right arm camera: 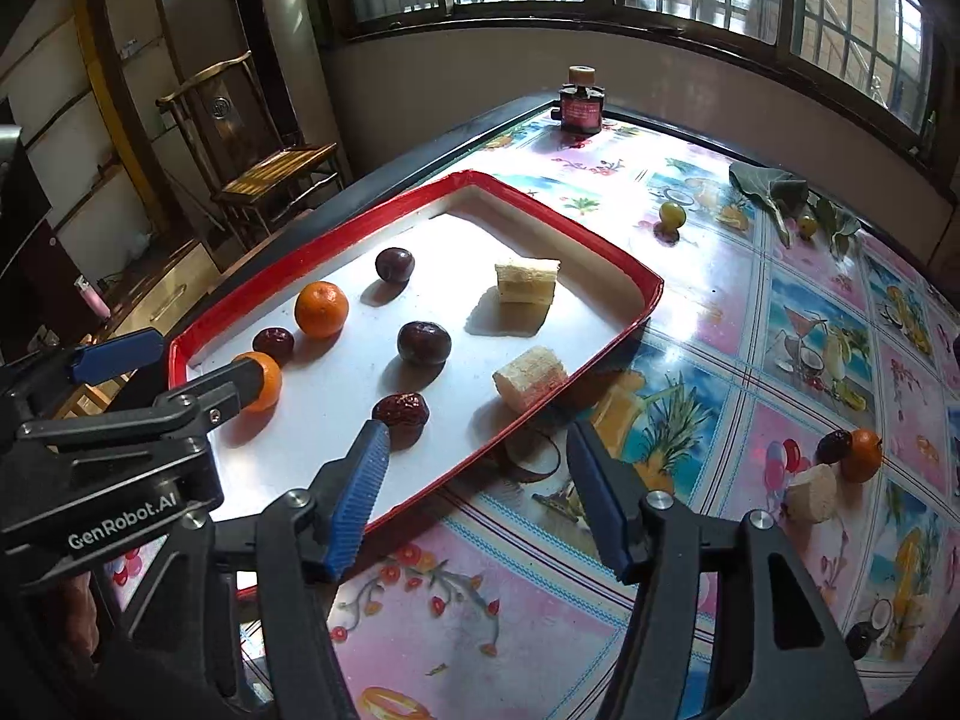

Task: Organize fruits
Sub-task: 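Move both open grippers back over the table toward an orange and white block, then grasp an orange with the right gripper while the left grasps a white block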

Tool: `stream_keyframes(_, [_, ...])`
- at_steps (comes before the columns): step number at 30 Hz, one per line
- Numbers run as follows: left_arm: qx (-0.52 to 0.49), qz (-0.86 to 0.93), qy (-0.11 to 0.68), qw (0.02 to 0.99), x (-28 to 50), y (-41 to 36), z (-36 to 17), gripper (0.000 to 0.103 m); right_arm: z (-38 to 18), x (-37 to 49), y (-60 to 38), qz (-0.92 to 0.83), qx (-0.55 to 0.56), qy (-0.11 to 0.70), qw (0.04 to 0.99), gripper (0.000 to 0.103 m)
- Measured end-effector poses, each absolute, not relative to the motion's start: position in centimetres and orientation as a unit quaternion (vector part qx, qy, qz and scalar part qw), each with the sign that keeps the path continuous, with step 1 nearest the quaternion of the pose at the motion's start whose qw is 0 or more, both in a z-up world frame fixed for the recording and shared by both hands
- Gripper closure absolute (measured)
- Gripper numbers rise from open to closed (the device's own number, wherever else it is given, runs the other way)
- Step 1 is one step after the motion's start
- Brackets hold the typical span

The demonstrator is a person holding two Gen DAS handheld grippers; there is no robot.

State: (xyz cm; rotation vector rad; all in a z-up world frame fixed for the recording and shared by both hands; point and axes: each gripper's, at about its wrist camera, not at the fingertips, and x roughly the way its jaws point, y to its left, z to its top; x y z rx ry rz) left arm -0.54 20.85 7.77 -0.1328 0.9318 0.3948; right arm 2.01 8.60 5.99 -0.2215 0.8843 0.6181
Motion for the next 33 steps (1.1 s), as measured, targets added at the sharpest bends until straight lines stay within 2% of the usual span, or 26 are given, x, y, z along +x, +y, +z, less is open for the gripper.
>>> stream_keyframes(11, [-0.022,0.116,0.457,0.881,0.6,9.9,7.3,0.025,6.8,0.4,-3.8,0.219,-0.084,0.412,0.881,0.033])
stream_keyframes(24, [0.004,0.054,0.476,0.878,2.1,0.6,5.4,0.025,6.9,-3.4,-30.8,-0.010,0.001,0.382,0.924,0.029])
stream_keyframes(33, [0.016,0.040,0.486,0.873,3.1,-2.7,4.6,0.025,3.8,-3.0,-35.3,-0.009,0.016,0.418,0.908,0.027])
